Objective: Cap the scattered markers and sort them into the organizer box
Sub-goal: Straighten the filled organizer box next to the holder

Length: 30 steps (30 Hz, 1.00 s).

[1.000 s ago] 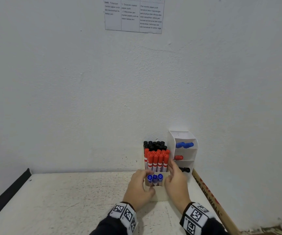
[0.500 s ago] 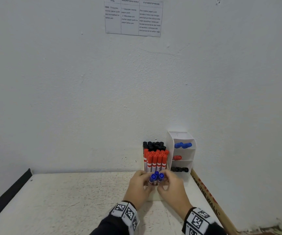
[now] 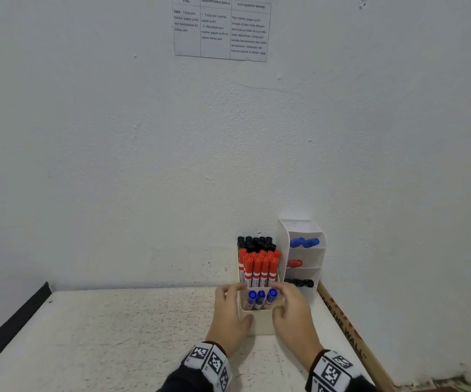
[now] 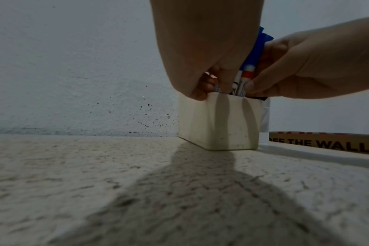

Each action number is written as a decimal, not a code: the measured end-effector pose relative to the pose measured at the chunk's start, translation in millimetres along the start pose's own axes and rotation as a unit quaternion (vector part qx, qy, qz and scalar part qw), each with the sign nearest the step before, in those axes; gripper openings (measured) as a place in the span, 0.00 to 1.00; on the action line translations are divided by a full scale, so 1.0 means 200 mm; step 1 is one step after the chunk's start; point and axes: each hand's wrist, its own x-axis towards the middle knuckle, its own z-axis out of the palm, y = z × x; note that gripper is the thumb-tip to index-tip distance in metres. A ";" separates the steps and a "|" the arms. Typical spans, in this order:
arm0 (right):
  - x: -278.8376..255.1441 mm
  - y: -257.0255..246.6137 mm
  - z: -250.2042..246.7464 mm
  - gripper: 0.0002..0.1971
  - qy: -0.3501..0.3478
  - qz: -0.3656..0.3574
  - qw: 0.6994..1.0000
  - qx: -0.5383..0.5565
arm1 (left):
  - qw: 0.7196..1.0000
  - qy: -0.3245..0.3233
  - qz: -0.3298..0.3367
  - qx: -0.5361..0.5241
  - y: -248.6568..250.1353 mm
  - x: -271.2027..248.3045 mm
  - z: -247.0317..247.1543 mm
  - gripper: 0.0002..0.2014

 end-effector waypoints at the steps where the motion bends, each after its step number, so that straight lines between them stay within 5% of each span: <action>1: 0.00 0.00 0.00 0.20 0.031 0.022 0.999 -0.014 | 1.000 -0.010 -0.016 -0.009 0.01 0.00 0.00 0.29; 7: 0.00 0.04 0.01 0.13 -0.013 0.148 0.988 -0.044 | 0.994 -0.087 -0.059 -0.042 0.02 -0.01 0.01 0.28; 13: 0.01 0.06 -0.01 0.11 -0.038 0.183 0.982 -0.020 | 0.991 -0.073 -0.104 -0.050 0.01 0.02 0.04 0.32; 17: 0.05 0.08 -0.07 0.07 -0.028 0.297 0.954 -0.038 | 0.991 -0.075 -0.100 -0.052 0.01 0.01 0.04 0.31; 20: 0.10 0.13 -0.11 0.21 0.037 0.374 0.926 -0.029 | 0.990 -0.078 -0.098 -0.059 0.02 0.00 0.03 0.30; 24: 0.15 0.16 -0.20 0.34 0.047 0.355 0.934 0.019 | 0.990 -0.090 -0.096 -0.047 -0.01 0.02 0.04 0.30; 30: 0.15 0.17 -0.17 0.08 -0.015 0.271 0.960 0.070 | 0.989 -0.102 -0.096 -0.046 -0.06 0.04 0.03 0.30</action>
